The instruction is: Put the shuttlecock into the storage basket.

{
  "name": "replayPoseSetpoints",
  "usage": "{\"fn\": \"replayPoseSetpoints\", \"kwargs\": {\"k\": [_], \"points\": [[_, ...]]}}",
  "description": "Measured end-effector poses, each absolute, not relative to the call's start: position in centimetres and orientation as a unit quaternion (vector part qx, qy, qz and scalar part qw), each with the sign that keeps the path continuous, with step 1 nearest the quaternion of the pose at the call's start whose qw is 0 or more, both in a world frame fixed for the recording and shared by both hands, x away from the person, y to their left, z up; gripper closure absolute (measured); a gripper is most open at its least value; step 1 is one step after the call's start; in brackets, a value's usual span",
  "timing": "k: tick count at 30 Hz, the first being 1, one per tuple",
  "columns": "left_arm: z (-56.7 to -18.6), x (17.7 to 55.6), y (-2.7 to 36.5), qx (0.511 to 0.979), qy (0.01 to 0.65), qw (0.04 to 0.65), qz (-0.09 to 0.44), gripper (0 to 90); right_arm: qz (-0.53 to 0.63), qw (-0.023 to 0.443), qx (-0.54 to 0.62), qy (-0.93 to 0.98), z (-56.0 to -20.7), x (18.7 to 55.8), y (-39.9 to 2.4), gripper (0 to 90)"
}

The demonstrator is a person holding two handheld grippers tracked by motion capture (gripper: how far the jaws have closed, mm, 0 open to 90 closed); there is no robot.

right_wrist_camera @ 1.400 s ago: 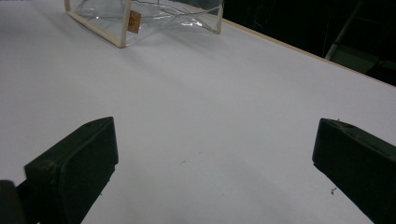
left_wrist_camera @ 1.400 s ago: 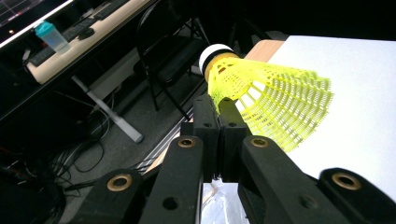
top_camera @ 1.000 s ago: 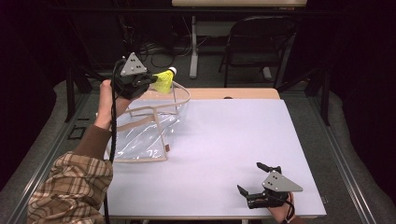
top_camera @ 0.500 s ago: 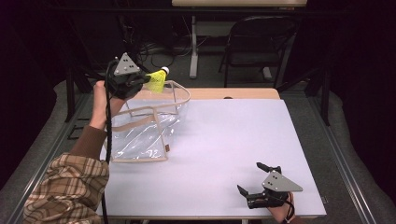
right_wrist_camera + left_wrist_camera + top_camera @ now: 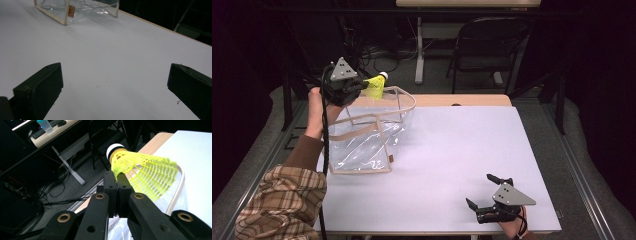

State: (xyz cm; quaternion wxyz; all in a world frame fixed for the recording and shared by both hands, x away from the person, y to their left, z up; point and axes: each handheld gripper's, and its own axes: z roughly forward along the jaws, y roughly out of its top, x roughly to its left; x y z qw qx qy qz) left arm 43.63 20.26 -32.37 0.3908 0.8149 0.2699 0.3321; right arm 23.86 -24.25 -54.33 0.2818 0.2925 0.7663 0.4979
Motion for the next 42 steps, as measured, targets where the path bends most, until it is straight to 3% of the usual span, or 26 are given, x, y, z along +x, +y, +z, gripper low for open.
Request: {"fn": "replayPoseSetpoints", "kwargs": {"k": [42], "points": [[-34.3, 44.9, 22.2, 0.814, 0.303, 0.382, 0.317, 89.2, 0.498, 0.280, 0.295, 0.766, -54.4, 23.9, -24.2, 0.0]]}}
